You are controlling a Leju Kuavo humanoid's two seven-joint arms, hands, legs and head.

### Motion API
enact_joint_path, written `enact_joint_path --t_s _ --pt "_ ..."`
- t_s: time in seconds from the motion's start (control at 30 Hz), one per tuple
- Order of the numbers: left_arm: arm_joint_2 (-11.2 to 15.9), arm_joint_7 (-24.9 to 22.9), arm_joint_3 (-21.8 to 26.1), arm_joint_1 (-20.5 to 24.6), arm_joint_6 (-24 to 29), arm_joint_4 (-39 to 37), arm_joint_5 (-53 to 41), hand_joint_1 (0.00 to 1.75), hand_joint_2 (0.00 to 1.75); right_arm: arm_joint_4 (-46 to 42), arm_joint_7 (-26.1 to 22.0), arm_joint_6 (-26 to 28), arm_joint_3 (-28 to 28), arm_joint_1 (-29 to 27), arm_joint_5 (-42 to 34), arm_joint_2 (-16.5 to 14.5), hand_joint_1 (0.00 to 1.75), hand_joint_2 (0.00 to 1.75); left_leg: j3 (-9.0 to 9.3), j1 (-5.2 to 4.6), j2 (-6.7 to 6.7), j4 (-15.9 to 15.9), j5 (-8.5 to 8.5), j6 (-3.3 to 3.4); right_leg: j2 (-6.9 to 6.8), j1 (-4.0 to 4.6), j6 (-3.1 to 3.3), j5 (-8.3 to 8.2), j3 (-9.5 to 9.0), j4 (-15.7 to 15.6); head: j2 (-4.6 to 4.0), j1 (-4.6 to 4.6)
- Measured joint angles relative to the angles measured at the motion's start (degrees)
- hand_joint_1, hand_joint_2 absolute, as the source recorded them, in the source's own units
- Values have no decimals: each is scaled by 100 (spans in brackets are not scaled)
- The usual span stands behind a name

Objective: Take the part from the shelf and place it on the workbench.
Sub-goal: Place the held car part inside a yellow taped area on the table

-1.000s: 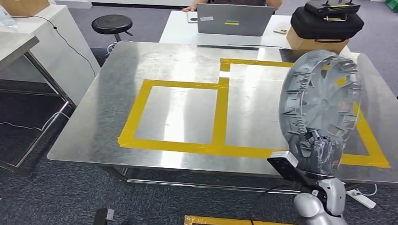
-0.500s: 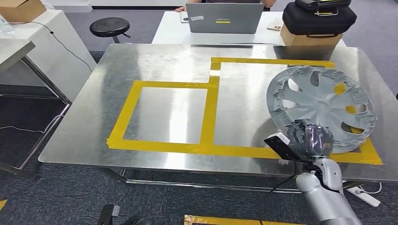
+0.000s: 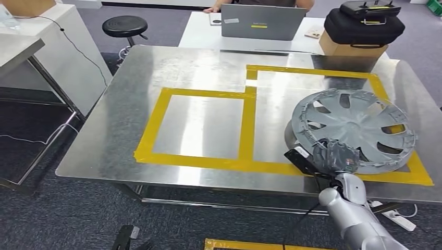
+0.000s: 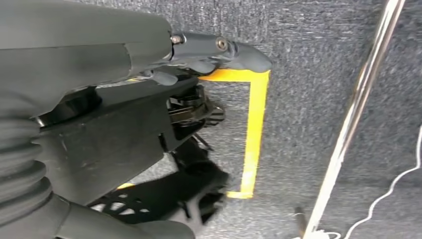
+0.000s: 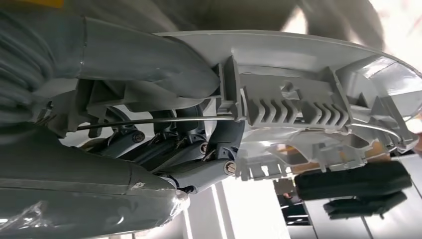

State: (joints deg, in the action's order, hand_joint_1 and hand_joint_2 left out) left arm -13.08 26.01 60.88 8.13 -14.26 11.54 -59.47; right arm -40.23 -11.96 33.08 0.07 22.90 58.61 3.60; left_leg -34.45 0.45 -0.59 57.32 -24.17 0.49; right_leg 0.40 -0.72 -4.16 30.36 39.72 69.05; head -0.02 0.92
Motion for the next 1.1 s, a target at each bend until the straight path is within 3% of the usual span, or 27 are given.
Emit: enact_joint_path --t_s 0.07,0.1,0.17,0.23,0.27,0.4,0.47,0.53,0.57,0.6,0.63,0.7,0.77,0.9,0.97,1.03,1.07,1.1 --pt "0 -37 -42 -7 0 0 -6 0 175 193 11 -34 2 80 103 -3 175 175 7 -9 0 1 -6 11 0 4 -1 160 263 550 0 2" --pt "-2 -56 -53 -8 -2 0 -9 0 175 271 20 -61 4 125 149 -14 175 175 15 -10 -3 1 -7 11 0 5 7 85 253 527 0 3" --pt "-12 -85 -76 -5 -9 0 -21 0 175 397 45 -114 11 244 239 -53 175 175 42 -11 -8 2 -15 -1 0 7 45 -288 -75 -127 0 4" --pt "-30 -104 -109 8 -16 0 -40 0 175 501 73 -168 27 393 321 -121 175 175 52 -28 0 9 -28 -46 1 24 89 -526 -446 -835 0 0" --pt "-39 -114 -131 16 -18 0 -49 0 175 551 92 -196 42 459 363 -162 175 175 50 -32 5 11 -29 -77 4 37 109 -559 -535 -1004 0 -3" --pt "-67 -146 -185 31 -19 0 -56 0 175 734 206 -287 128 637 505 -316 175 175 22 -2 17 58 -77 -223 13 48 226 -601 -558 -1101 0 -8" --pt "-69 -153 -188 34 -19 0 -60 0 175 815 244 -304 168 718 549 -369 175 175 -187 6 18 517 -367 -289 7 17 273 -634 -562 -1138 0 -15" --pt "-65 -169 -189 33 -19 0 -67 0 175 916 309 -346 198 769 607 -406 175 175 -540 16 18 1269 -725 -335 7 6 283 -641 -551 -1140 0 -16" --pt "-62 -179 -189 31 -18 0 -70 0 175 967 352 -371 212 790 640 -419 175 175 -660 21 19 1520 -793 -351 8 0 279 -645 -547 -1140 0 -16" --pt "-59 -188 -189 31 -18 0 -71 0 175 1015 398 -394 231 816 672 -429 175 175 -680 27 19 1564 -746 -364 10 -9 272 -649 -546 -1138 0 -15" --pt "-56 -192 -189 32 -17 0 -72 0 175 1058 439 -411 248 845 698 -439 175 175 -594 37 20 1399 -605 -377 13 -22 259 -653 -546 -1136 0 -14" --pt "-55 -198 -192 43 -13 0 -73 0 175 1122 509 -432 280 913 732 -455 175 175 -201 74 38 651 -237 -417 24 -39 202 -653 -543 -1119 0 -20" --pt "-60 -206 -197 62 -3 0 -72 0 175 1181 592 -464 298 990 767 -461 175 175 73 95 22 102 -79 -376 35 -28 121 -649 -518 -1095 0 -22" --pt "-63 -248 -201 66 8 0 -65 0 175 1307 784 -533 320 1085 891 -460 175 175 91 78 -12 -11 -44 -161 25 -48 -17 -636 -478 -1094 0 -1" --pt "-63 -280 -205 69 12 0 -58 0 175 1362 896 -586 338 1136 1009 -458 175 175 94 79 -8 -26 -26 -89 10 -52 -42 -376 -268 -661 0 26" --pt "-63 -316 -213 69 21 0 -59 0 175 1420 1007 -645 381 1181 1149 -458 175 175 92 54 -2 -26 -31 -55 4 -46 -44 -11 108 153 0 46" --pt "-63 -328 -218 67 30 0 -63 0 175 1448 1062 -670 411 1200 1217 -457 131 131 95 42 1 -26 -34 -47 4 -45 -40 80 258 463 0 49" --pt "-63 -337 -223 66 37 0 -70 0 175 1469 1114 -691 442 1221 1283 -455 87 87 100 32 1 -25 -38 -43 4 -45 -33 64 315 571 0 49"
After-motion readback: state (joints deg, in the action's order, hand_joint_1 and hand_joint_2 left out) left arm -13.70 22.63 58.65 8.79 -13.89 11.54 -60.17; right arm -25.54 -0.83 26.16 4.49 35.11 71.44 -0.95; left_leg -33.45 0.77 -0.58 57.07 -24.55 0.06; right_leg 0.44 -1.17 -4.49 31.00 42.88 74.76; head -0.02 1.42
